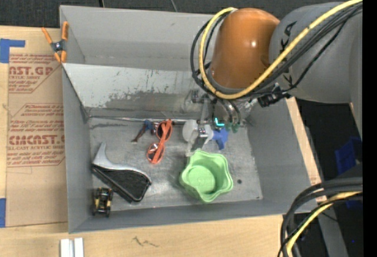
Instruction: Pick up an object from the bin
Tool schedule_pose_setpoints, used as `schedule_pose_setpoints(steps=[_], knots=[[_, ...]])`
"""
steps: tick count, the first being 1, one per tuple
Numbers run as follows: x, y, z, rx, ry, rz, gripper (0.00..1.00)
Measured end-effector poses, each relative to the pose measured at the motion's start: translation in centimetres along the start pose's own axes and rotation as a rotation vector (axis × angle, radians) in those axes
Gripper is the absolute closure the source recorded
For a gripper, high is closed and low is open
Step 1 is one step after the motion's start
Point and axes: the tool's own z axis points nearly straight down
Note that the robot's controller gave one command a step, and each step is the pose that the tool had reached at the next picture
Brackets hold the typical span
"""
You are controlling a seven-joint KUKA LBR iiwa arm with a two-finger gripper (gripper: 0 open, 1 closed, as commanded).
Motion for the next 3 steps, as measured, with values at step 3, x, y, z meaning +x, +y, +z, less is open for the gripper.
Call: schedule_pose_setpoints(steps=[3], knots=[[6.1, -2.1, 3.3, 0.0, 0.0, -0.268, 0.0]])
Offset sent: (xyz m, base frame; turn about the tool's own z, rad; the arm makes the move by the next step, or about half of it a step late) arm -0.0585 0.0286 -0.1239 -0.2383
